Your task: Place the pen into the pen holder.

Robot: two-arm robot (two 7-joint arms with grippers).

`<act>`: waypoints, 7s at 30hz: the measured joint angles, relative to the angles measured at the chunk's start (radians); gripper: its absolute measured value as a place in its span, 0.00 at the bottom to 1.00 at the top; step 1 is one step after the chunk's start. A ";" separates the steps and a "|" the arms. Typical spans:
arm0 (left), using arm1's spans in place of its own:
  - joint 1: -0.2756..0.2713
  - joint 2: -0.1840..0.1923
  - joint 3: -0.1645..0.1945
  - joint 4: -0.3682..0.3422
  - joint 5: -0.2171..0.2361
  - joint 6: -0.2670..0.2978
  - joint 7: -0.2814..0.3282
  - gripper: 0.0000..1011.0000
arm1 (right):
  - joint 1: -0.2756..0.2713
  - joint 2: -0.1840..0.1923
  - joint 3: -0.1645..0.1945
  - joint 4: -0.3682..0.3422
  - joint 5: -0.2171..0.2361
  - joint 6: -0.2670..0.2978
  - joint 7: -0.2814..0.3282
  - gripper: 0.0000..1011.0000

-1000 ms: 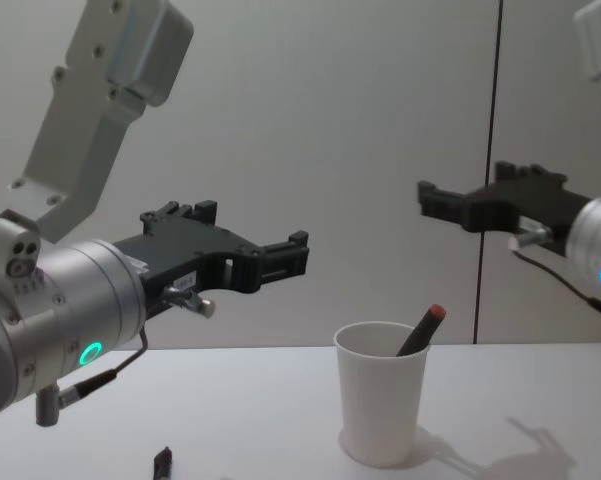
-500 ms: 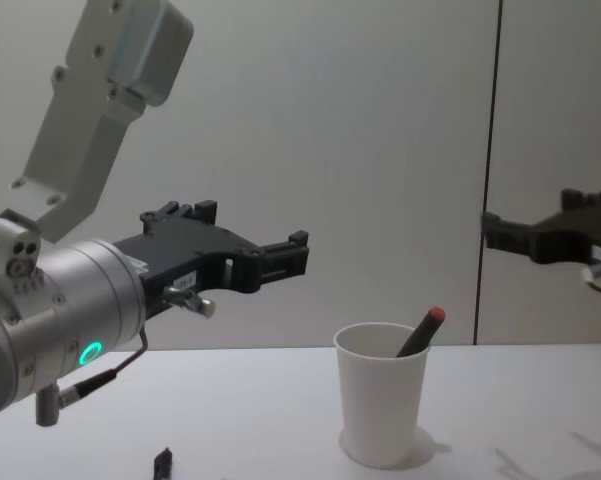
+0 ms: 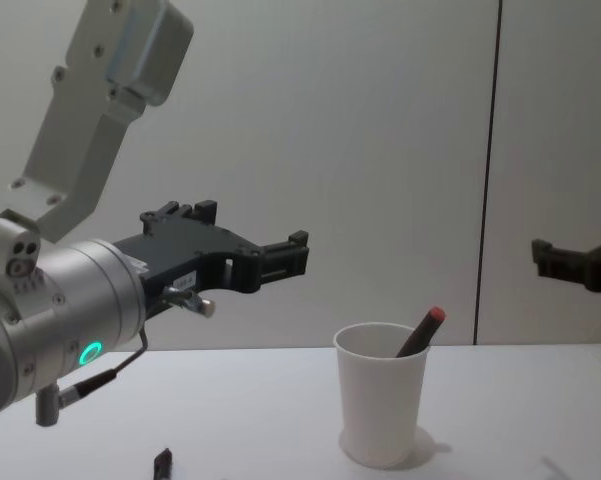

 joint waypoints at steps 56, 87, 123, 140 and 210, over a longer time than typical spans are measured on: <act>0.056 -0.017 -0.018 -0.094 -0.139 0.364 0.135 0.99 | -0.041 0.022 0.014 -0.024 -0.004 0.014 -0.011 0.99; 0.062 -0.062 -0.046 -0.037 -0.240 0.631 0.273 0.99 | -0.041 0.022 0.014 -0.024 -0.004 0.014 -0.011 0.99; 0.049 -0.095 -0.070 0.081 -0.218 0.633 0.256 0.99 | -0.041 0.022 0.014 -0.023 -0.004 0.014 -0.011 0.99; 0.036 -0.115 -0.077 0.130 -0.211 0.597 0.228 0.62 | -0.041 0.022 0.014 -0.023 -0.004 0.014 -0.011 0.99; 0.135 -0.023 -0.121 -0.039 -0.056 0.311 0.052 0.11 | -0.041 0.022 0.014 -0.024 -0.004 0.014 -0.011 0.99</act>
